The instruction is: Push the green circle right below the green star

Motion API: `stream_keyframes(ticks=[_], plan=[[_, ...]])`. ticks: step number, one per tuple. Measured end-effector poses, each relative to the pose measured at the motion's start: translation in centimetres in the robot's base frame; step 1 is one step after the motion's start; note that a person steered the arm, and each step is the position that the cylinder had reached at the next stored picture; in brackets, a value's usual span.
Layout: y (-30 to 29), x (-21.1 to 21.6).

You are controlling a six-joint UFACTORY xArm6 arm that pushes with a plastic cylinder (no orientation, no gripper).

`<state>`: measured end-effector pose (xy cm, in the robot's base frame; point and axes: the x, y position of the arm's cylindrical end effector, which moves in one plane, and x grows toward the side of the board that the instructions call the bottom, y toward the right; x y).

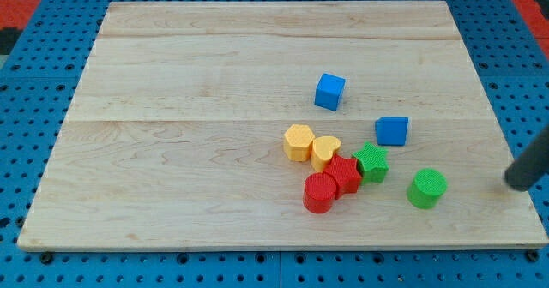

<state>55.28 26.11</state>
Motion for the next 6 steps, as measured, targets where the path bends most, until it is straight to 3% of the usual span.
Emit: stream_keyframes(ticks=[1,2,3,6], plan=[[-5.3,1.3],[-4.1,1.8],[-8.1,1.8],[-7.8,-0.2]])
